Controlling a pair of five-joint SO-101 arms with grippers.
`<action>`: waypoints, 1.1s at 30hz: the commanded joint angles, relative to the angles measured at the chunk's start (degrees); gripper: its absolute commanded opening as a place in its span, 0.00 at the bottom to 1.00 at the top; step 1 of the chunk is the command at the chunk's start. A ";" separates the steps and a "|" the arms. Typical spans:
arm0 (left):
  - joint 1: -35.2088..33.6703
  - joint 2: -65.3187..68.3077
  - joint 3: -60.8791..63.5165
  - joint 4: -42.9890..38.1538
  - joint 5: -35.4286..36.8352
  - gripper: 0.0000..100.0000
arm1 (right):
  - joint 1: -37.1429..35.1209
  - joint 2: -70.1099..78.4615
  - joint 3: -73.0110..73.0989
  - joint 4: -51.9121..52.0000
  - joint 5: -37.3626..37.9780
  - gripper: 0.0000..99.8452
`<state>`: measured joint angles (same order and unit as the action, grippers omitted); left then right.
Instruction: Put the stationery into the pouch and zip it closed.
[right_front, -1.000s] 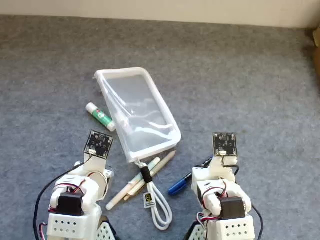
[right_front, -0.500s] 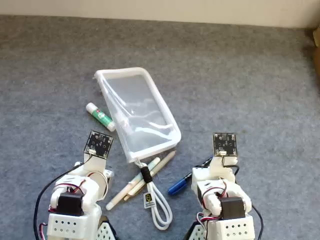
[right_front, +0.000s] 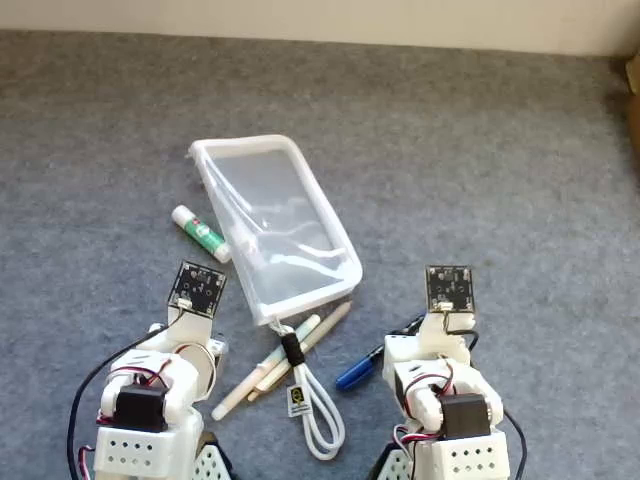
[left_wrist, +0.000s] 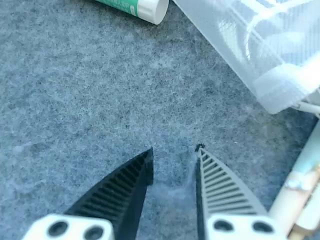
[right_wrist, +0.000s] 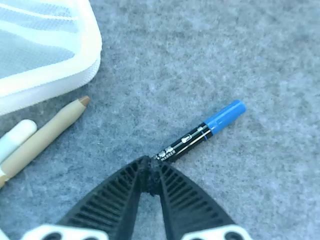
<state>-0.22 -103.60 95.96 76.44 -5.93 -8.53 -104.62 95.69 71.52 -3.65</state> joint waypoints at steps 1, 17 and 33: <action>-0.40 -0.31 1.19 0.35 0.44 0.14 | -0.40 -0.66 8.31 0.22 -0.18 0.01; -0.40 -0.31 1.19 0.35 0.44 0.14 | -0.04 -0.66 -3.03 0.57 0.00 0.01; -0.40 -0.31 1.19 0.35 0.44 0.14 | -0.40 -0.22 -31.43 7.43 -0.35 0.01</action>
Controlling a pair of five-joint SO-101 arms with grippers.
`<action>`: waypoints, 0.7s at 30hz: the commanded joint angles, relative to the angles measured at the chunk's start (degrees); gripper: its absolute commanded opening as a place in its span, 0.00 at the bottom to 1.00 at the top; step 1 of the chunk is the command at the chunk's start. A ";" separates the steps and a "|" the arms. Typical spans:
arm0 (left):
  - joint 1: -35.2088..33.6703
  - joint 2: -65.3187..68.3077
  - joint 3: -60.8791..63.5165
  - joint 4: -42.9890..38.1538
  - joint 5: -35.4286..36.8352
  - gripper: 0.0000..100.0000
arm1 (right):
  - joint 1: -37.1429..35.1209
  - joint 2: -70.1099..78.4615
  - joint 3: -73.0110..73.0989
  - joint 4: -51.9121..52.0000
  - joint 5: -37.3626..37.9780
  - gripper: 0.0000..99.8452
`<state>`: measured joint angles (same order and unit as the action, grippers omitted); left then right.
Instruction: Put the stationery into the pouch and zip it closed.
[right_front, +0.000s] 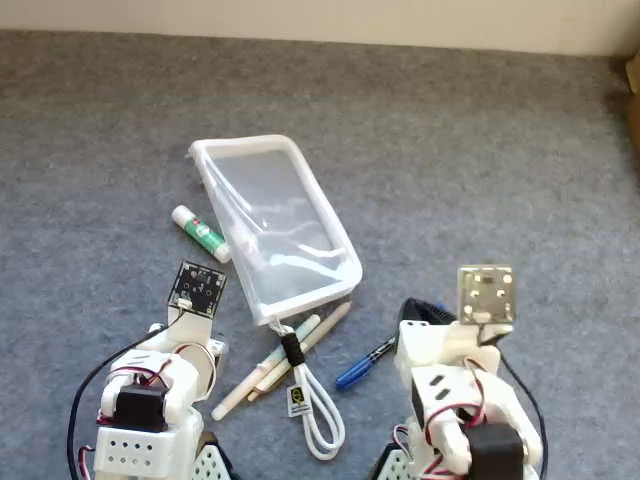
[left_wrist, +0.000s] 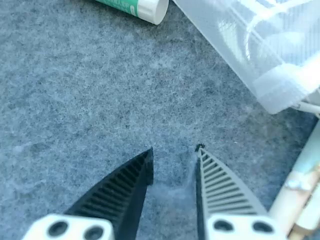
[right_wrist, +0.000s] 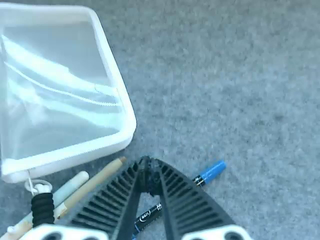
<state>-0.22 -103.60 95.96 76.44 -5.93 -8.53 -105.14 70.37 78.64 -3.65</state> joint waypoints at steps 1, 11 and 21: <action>-0.40 -0.31 1.19 0.35 0.44 0.14 | -0.40 0.84 -7.16 0.22 -0.35 0.01; -0.40 -0.31 1.19 0.35 0.44 0.14 | -0.40 21.76 -21.93 0.31 -0.35 0.01; -0.40 -0.31 1.19 0.35 0.44 0.14 | -17.98 33.54 -24.13 -0.13 -0.35 0.01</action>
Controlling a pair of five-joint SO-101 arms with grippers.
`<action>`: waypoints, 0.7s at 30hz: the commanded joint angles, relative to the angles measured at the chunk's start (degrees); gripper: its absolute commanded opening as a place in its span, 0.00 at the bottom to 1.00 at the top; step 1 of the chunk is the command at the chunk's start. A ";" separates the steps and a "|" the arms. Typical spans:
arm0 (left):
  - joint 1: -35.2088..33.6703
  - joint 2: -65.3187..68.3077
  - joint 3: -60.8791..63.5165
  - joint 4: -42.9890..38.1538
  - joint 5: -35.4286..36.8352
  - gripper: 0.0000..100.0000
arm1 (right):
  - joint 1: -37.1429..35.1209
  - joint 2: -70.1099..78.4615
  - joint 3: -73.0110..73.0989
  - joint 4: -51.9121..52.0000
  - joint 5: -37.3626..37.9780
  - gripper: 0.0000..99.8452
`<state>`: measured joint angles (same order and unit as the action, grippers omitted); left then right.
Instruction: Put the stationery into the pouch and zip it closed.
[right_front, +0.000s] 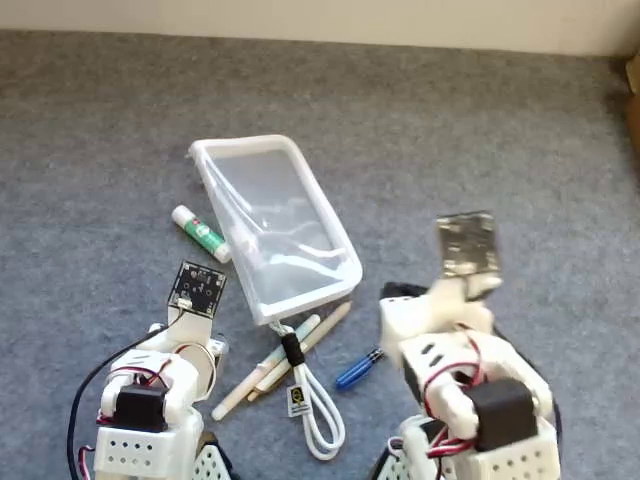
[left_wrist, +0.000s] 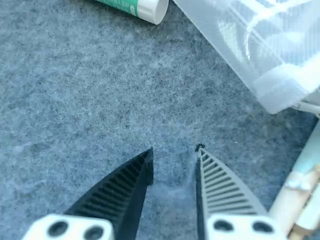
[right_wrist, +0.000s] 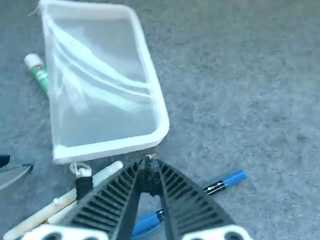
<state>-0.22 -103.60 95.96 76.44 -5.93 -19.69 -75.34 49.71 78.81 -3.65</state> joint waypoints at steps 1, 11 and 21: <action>-0.40 -0.31 1.19 0.35 0.44 0.14 | -8.92 4.79 -3.47 -0.31 -0.35 0.01; -0.40 -0.31 1.19 0.35 0.44 0.14 | -21.76 16.75 -3.47 -4.53 -6.24 0.13; -0.40 -0.31 1.19 0.35 0.44 0.14 | -28.35 28.70 -3.21 -10.68 -10.46 0.13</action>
<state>-0.22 -103.60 95.96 76.44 -5.93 -45.54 -49.05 49.71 70.20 -13.41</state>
